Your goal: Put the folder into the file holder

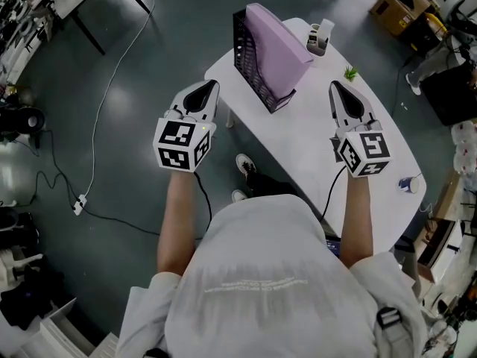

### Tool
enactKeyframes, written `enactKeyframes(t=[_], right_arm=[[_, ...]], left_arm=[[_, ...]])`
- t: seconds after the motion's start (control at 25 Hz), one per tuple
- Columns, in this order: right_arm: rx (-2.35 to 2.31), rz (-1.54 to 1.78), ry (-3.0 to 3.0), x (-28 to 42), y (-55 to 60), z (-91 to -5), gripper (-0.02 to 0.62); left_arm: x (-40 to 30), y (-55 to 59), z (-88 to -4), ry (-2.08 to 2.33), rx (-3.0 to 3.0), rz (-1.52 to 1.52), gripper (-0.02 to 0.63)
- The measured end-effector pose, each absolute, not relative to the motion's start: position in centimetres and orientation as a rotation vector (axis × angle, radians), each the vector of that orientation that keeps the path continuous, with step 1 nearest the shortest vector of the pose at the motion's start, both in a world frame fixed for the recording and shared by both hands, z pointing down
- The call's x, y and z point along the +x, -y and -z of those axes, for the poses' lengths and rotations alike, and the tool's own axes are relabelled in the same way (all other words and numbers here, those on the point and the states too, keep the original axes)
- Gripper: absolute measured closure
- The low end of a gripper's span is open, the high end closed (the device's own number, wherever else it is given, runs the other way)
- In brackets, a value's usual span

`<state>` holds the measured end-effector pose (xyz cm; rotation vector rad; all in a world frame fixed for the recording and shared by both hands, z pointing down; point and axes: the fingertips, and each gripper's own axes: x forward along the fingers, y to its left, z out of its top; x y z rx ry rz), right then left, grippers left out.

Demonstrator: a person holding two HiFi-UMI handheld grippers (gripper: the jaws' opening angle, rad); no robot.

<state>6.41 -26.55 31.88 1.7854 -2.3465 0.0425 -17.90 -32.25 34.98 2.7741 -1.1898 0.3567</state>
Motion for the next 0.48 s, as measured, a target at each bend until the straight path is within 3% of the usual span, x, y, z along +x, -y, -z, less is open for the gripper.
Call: enactKeyframes(t=[0.48], right_arm=[[1.756,-0.021,2.358,5.0,26.4,-30.3,0.571]], left_arm=[[-17.2,31.2,-29.8,1.174,2.917,-0.332,0.591]])
